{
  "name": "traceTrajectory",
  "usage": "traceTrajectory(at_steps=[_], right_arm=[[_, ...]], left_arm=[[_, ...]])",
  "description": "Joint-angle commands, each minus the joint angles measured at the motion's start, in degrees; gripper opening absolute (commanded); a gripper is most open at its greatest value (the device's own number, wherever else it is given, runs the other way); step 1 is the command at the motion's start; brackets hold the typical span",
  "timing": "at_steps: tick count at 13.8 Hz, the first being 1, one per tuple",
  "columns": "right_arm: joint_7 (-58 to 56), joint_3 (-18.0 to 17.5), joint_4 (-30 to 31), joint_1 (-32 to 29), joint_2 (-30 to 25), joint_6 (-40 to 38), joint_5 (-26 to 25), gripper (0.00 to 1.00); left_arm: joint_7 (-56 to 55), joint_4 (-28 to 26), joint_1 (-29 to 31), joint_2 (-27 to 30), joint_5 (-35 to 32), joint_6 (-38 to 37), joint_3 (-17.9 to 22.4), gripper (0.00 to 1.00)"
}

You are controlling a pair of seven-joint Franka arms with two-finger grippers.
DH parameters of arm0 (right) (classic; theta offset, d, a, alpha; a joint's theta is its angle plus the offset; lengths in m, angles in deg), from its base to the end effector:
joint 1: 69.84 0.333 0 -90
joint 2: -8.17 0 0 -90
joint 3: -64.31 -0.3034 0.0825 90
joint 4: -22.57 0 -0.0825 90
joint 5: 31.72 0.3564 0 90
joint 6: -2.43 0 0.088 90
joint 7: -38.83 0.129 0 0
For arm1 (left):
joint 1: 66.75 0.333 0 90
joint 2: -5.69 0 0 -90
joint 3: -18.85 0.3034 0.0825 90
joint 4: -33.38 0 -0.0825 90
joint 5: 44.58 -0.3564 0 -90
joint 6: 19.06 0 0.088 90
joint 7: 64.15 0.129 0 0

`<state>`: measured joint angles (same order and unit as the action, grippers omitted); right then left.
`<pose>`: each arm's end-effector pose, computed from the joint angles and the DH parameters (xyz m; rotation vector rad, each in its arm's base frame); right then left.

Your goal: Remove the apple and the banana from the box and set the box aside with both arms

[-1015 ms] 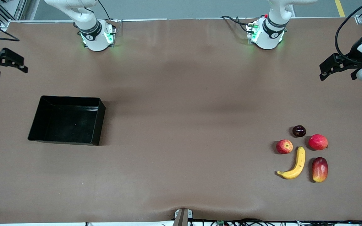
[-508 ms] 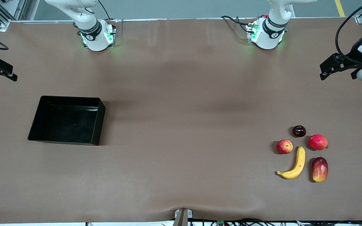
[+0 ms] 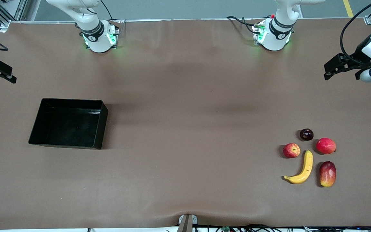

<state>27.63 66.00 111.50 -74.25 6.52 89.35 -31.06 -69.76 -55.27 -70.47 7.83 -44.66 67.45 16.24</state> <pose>0.5102 -0.0532 0.6084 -3.1253 -0.1401 0.0068 0.5067 -0.0565 0.6143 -3.1385 0.0195 -0.0004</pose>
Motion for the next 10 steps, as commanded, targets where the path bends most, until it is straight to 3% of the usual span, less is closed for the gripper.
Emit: traceTrajectory(at_steps=[1, 10], right_arm=[[-0.14, -0.72, -1.39, -1.31, 0.42, -0.87, -1.19, 1.0], [0.12, -0.81, -1.39, -0.61, 0.33, -1.05, -0.93, 1.0]], left_arm=[[0.52, -0.38, 0.46, 1.29, 1.75, -0.55, 0.06, 1.0], [-0.01, 0.15, 0.38, 1.2, 0.87, -0.55, 0.42, 1.0]])
